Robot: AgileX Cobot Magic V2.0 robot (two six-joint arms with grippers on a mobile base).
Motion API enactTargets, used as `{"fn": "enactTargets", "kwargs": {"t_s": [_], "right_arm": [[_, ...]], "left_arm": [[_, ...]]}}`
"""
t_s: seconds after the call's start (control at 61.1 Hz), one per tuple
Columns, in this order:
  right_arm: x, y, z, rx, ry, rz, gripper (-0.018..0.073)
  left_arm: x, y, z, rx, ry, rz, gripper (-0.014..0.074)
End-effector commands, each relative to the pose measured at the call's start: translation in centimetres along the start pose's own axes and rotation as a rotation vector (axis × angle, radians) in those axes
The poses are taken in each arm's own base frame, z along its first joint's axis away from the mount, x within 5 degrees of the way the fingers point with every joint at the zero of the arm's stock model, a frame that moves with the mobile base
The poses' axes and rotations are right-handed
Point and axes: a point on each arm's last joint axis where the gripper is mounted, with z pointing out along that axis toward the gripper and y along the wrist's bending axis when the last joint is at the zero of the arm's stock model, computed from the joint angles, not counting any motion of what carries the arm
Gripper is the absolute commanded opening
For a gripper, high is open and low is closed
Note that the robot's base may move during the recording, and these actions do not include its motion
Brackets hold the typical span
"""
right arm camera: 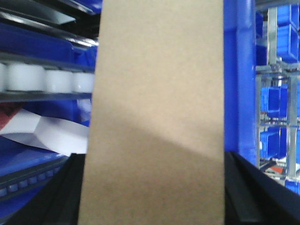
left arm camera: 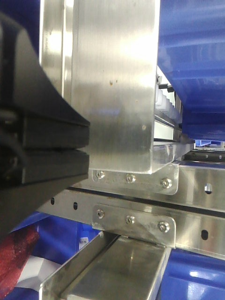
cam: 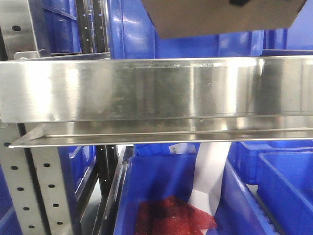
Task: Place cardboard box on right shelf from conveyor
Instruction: 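Raise the right gripper and move the box over the roller shelf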
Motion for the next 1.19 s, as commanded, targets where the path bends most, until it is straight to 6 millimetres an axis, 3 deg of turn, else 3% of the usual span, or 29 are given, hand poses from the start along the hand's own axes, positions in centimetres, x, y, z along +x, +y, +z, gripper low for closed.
{"fn": "enactTargets", "kwargs": {"t_s": [0.0,0.147,0.507,0.621,0.752,1.178], "right_arm": [[-0.3,-2.4,-0.1,0.173,-0.042,-0.004,0.0139],[-0.2,-1.1,1.4,0.127,-0.037,0.000,0.0139],[0.0,0.8,1.9,0.059,-0.036,0.066,0.0169],[-0.1,0.6,1.6,0.061,-0.053,0.181,0.0347],[-0.2,0.5,1.3,0.066,-0.060,0.256,0.0654],[-0.4,1.0,-0.5,-0.047,-0.059,0.405,0.0623]], "left_arm": [[-0.6,0.1,-0.1,-0.006,-0.093,-0.006,-0.0116],[-0.6,0.1,-0.1,-0.006,-0.093,-0.006,-0.0116],[-0.6,0.1,-0.1,-0.006,-0.093,-0.006,-0.0116],[-0.6,0.1,-0.1,-0.006,-0.093,-0.006,-0.0116],[-0.6,0.1,-0.1,-0.006,-0.093,-0.006,-0.0116],[-0.6,0.1,-0.1,-0.006,-0.093,-0.006,-0.0116]]}}
